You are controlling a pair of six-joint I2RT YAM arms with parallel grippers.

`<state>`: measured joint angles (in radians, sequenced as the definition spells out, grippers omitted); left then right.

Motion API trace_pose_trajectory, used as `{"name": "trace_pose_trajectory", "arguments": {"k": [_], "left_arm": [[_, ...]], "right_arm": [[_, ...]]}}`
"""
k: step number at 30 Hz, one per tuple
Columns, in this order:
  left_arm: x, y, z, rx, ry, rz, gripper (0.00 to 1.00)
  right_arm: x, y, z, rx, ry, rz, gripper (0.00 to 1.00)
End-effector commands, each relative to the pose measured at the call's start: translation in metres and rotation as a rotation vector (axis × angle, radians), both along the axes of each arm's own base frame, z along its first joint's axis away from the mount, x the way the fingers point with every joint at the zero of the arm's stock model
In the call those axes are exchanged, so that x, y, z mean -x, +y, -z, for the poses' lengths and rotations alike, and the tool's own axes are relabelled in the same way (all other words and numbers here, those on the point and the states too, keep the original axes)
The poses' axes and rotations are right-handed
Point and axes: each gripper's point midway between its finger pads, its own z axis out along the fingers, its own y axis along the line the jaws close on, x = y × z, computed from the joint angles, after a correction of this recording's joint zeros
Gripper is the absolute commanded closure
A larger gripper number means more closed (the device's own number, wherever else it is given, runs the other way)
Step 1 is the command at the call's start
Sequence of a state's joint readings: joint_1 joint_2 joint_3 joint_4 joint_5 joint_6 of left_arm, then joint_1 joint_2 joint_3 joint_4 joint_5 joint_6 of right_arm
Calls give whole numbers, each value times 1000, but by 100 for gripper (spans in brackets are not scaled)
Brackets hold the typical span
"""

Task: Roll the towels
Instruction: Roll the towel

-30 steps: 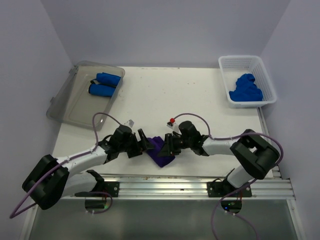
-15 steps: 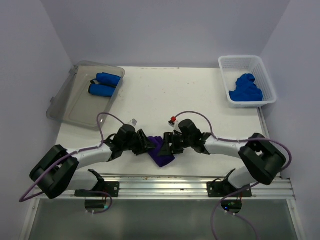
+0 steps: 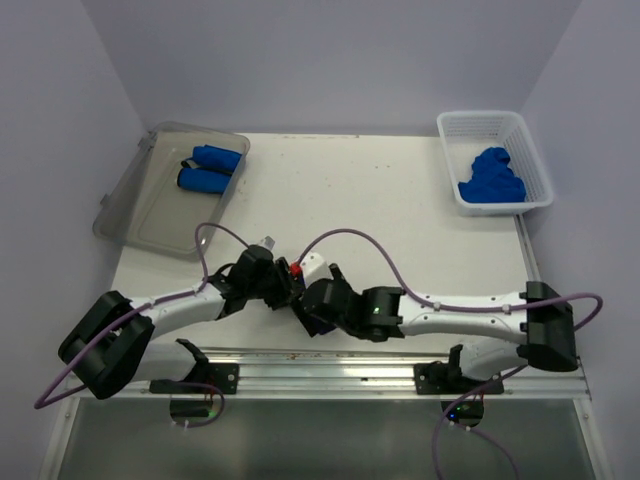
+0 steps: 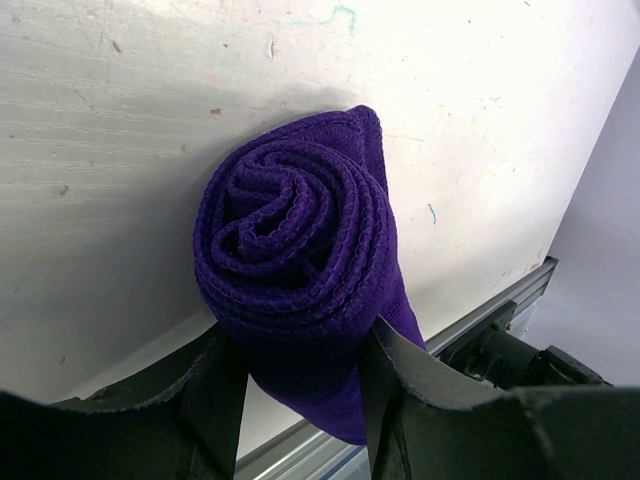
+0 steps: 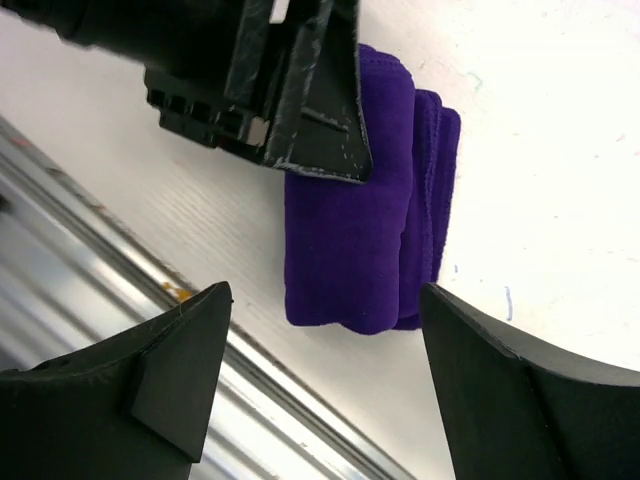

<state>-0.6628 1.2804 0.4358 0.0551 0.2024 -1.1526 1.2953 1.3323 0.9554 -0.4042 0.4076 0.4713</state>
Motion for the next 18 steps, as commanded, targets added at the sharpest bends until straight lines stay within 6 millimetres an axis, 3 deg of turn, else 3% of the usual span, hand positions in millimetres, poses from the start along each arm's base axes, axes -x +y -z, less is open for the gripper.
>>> {"name": "trace_pose_trajectory", "arguments": {"k": [1,4,9,13,16,18], "left_arm": [[-3,4,-4,-42,12,-30,53],[-3,6,-3,-53,21,-36,53],[-2,7,-2,-58,31,-44,53],[-3,7,-3,-59,34,-49,53],[-3,7,-4,-58,32,-48,52],[-3,7,-4,-59,33,-48,52]], "right_arm": [[-16,-19,3,269,-240,49,20],[0,1,7,347,-324,-26,20],[10,15,25,413,-369,-73,20],[11,15,55,477,-371,-88,21],[10,12,74,515,-361,-71,32],[10,12,76,510,-364,-57,46]]}}
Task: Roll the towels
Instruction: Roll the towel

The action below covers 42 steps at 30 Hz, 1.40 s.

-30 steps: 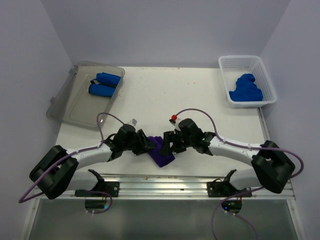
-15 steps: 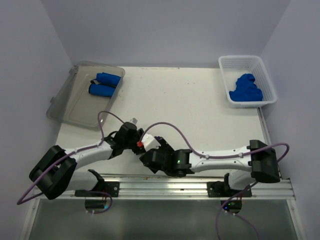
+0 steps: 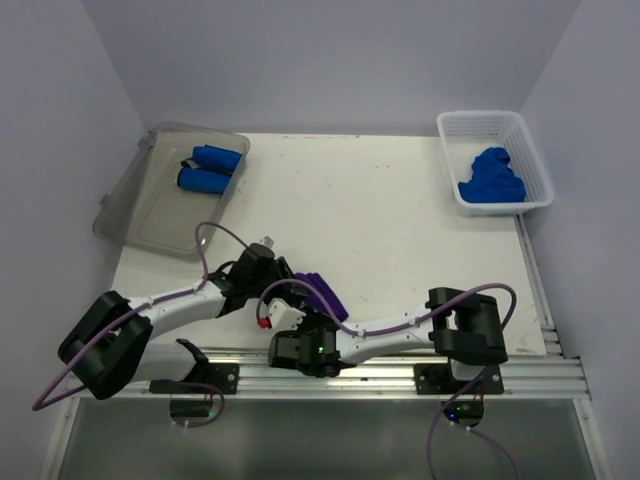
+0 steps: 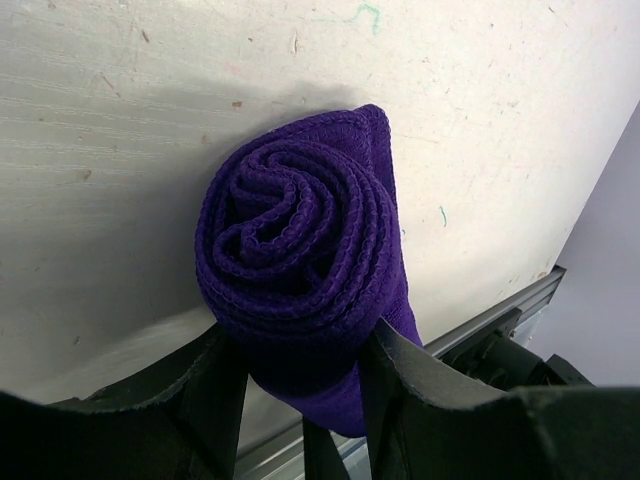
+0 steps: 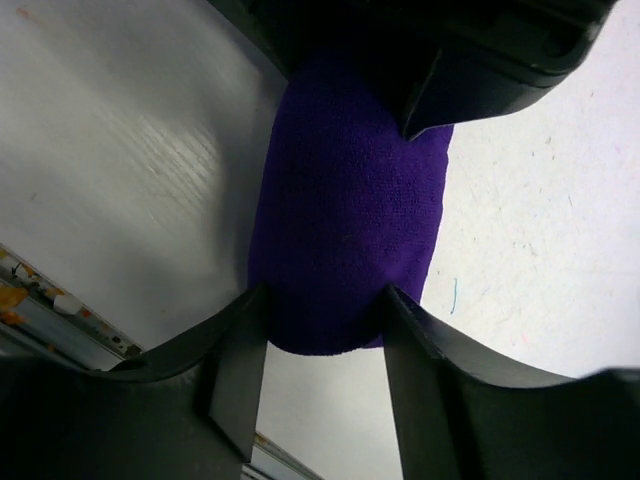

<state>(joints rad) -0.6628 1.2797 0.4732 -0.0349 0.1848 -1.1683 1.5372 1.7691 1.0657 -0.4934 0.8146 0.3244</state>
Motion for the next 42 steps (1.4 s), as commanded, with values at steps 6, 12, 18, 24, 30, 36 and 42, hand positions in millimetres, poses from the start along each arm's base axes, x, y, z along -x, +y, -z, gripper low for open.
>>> {"name": "trace_pose_trajectory", "arguments": {"k": [6,12,18,24,30,36,42], "left_arm": [[-5,3,-14,-22,-29,-20,41],[-15,7,-41,-28,-98,-36,17],[-17,6,-55,-5,-134,-34,9],[-14,-1,-50,21,-123,-5,7],[-10,-4,-37,27,-88,15,8],[-6,-6,-24,37,-62,19,14],[-5,-10,-19,39,-48,34,15]], "right_arm": [[-14,5,-15,-207,53,87,71],[-24,0,-29,-500,272,96,71],[-19,6,-38,-700,468,53,71],[-17,11,-39,-851,593,68,71],[-11,14,-36,-958,701,79,71],[-16,5,-34,-1047,756,124,71],[-21,-3,-25,-1124,834,171,71]]}}
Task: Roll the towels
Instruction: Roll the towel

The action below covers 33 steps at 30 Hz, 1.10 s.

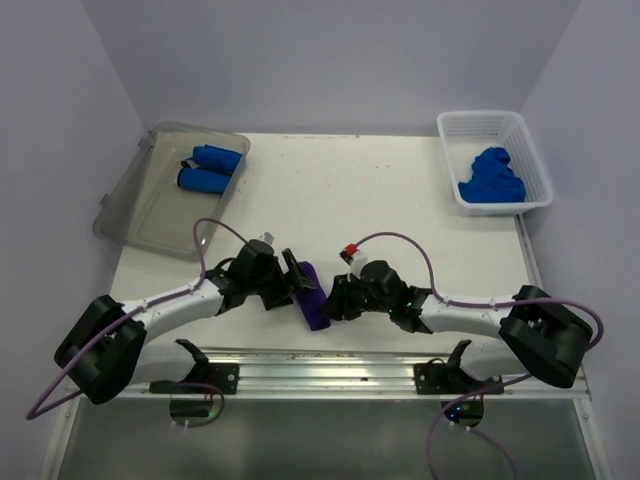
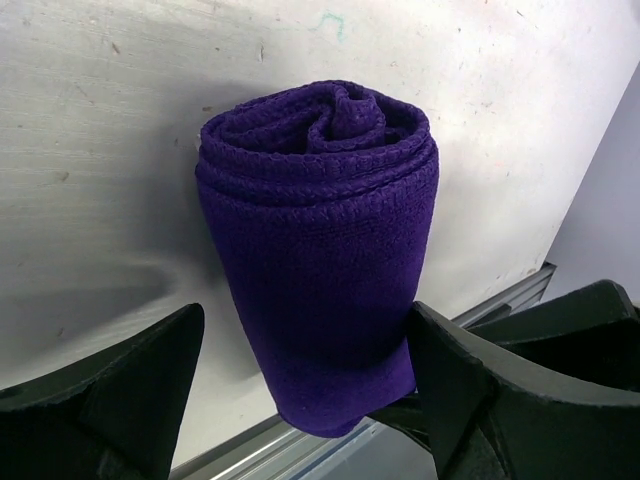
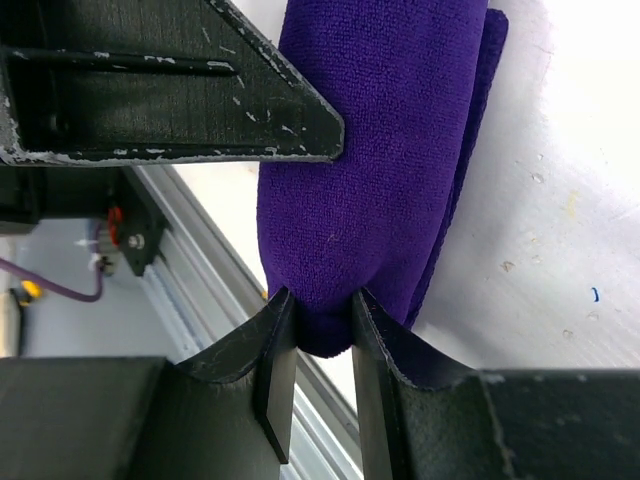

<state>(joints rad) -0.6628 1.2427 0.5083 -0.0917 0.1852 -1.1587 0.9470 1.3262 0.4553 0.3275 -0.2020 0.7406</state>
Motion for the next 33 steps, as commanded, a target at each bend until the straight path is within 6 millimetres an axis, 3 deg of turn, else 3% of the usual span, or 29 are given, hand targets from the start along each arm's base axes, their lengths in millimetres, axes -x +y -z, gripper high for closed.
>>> {"name": "trace_pose_trajectory", "arguments": {"k": [1,18,23,26,28,30,33], "left_arm": [[-3,-8,-3,33,-27,27,15],[-7,-17,11,57,-13,33,23],[-10,-20,11,57,-12,34,44],[-12,-21,11,53,-11,35,48],[-13,-23,8,56,-18,39,47],[-13,-24,9,56,-13,47,32],[-13,-25,13,49,-5,57,24]], "right_arm": [[2,6,-12,-125,62,-9,72],[4,12,5,-282,226,-15,72],[4,12,8,-277,234,-14,72],[5,12,12,-268,242,-15,71],[6,11,14,-265,248,-18,70],[6,12,13,-267,250,-21,70],[5,12,14,-263,251,-21,70]]}}
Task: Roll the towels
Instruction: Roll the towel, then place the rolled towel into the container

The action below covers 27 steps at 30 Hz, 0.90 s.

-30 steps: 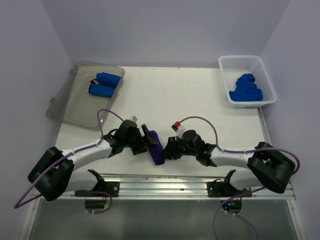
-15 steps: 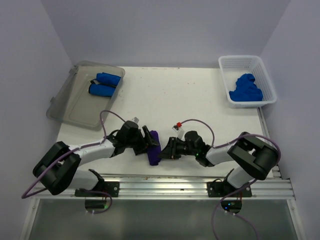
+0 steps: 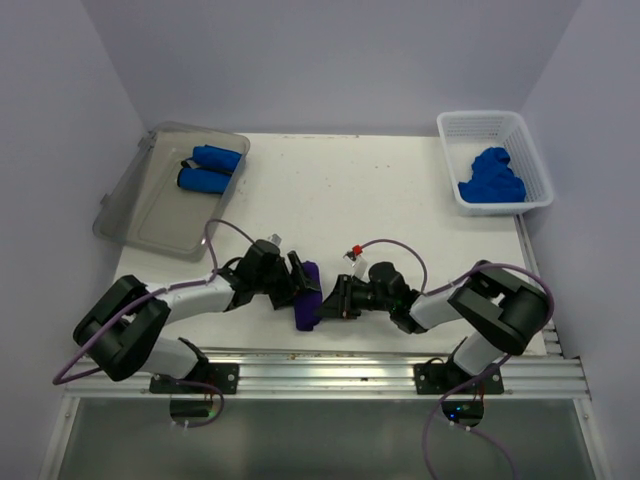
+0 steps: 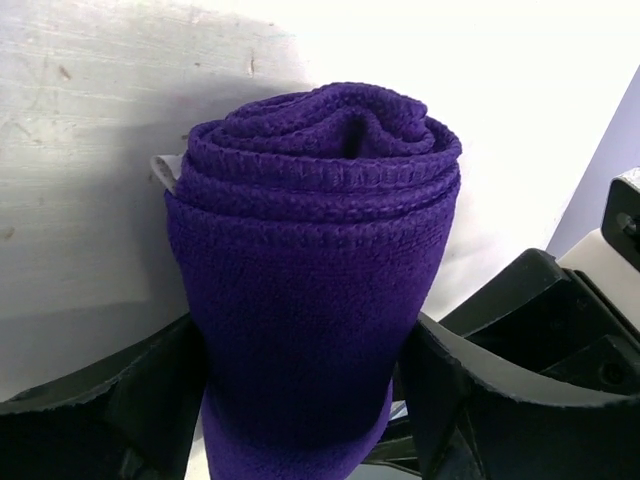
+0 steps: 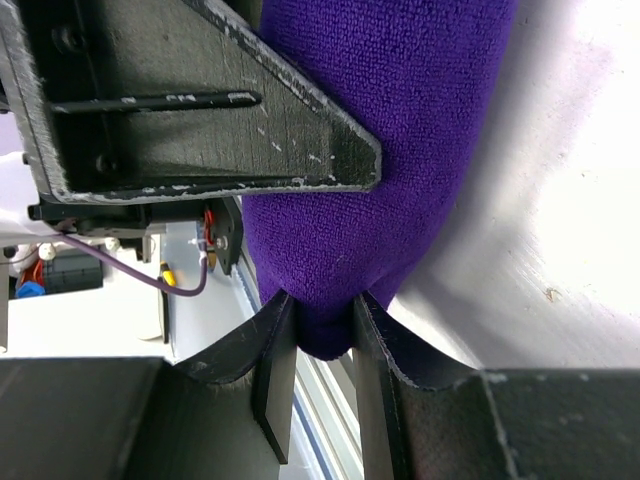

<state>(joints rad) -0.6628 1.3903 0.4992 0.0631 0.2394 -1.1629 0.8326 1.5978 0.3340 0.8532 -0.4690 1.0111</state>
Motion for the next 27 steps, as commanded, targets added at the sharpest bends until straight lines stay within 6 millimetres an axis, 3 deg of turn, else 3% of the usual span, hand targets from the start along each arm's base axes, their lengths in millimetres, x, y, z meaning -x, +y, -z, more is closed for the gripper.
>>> {"name": "trace_pose_trajectory", "arguments": {"k": [1,7,8,11,12,14,15,16,17,18,19,22,27], "left_arm": [[-9,-10,-8,18,-34,22,25],[-7,-12,-4,15,-18,28,55],[-7,-12,-5,14,-19,29,64],[-11,-12,-14,2,-38,30,71],[-15,-9,-16,-15,-50,19,72],[-16,-5,-21,-42,-52,20,73],[-16,-1,-22,-62,-48,15,73],[-20,-2,-30,-59,-71,14,73],[-23,0,-34,-61,-79,7,73],[-24,3,-37,-71,-77,3,73],[-30,2,-49,-61,-108,1,73],[-45,9,-69,-68,-142,-18,73],[-76,39,-109,-123,-202,-86,74]], "right_arm": [[3,1,0,-12,1,-22,70],[3,2,2,-8,6,-29,68],[3,1,2,-7,7,-29,64],[3,-2,0,0,-4,-28,49],[2,-3,-7,-3,-25,-26,37],[1,-10,-4,65,-43,-13,28],[-2,-12,-20,56,-87,-6,27],[-2,-24,-8,147,-66,20,25],[-7,-25,-17,170,-122,16,24],[-10,-29,-38,157,-177,31,23],[-11,-43,-30,242,-171,61,22],[-16,-60,-57,292,-264,94,20],[-22,-78,-75,339,-320,157,19]]}}
